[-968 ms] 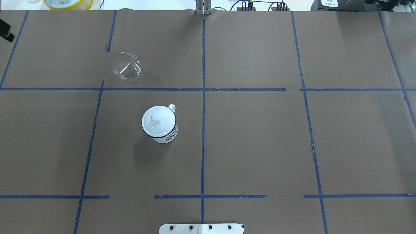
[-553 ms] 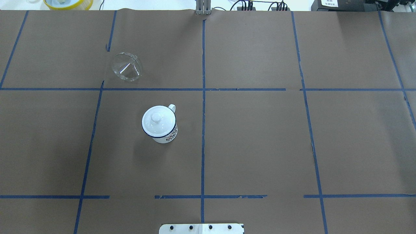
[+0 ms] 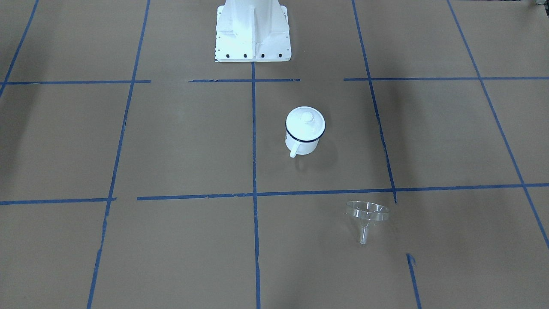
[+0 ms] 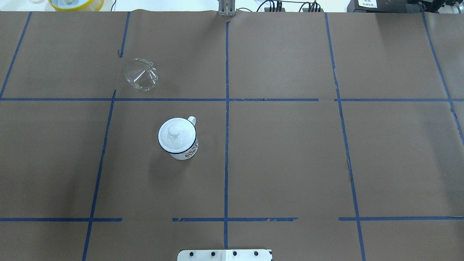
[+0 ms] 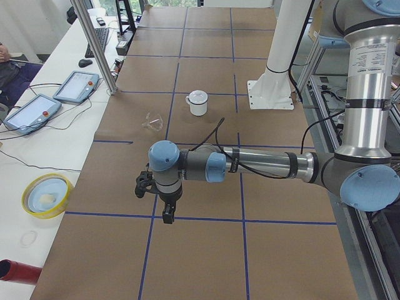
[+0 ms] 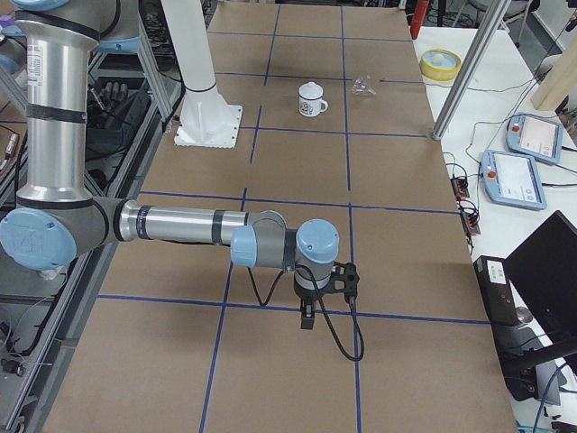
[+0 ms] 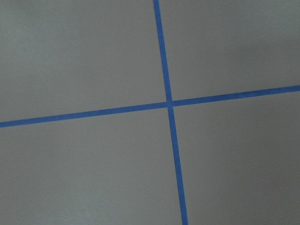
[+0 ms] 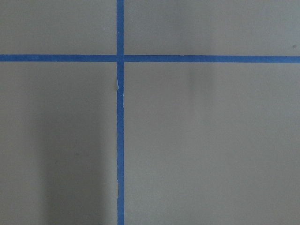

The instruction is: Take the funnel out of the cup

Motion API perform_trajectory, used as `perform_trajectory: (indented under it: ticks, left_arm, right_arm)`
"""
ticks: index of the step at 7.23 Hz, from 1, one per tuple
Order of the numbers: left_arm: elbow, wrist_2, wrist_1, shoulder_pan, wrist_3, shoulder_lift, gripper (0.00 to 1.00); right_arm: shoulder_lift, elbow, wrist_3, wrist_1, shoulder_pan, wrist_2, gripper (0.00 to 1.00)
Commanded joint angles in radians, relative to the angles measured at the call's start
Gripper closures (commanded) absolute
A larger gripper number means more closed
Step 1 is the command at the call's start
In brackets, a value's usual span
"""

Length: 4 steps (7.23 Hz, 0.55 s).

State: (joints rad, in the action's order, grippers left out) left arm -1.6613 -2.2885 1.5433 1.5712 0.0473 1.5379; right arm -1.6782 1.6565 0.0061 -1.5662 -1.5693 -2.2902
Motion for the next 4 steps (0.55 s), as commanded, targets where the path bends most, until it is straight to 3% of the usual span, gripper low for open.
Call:
perform_trajectory:
  ticks: [1,4]
  left_arm:
    - [0.000,0.000,-0.005,0.007,0.000,-0.015,0.00]
    - [-0.005,0.000,-0.008,0.009,0.000,-0.016,0.00]
  right_arm:
    - [0.000,-0.001,0.000,0.000,0.000,0.000,0.00]
    - [0.000,0.000,0.000,0.000,0.000,0.000,0.00]
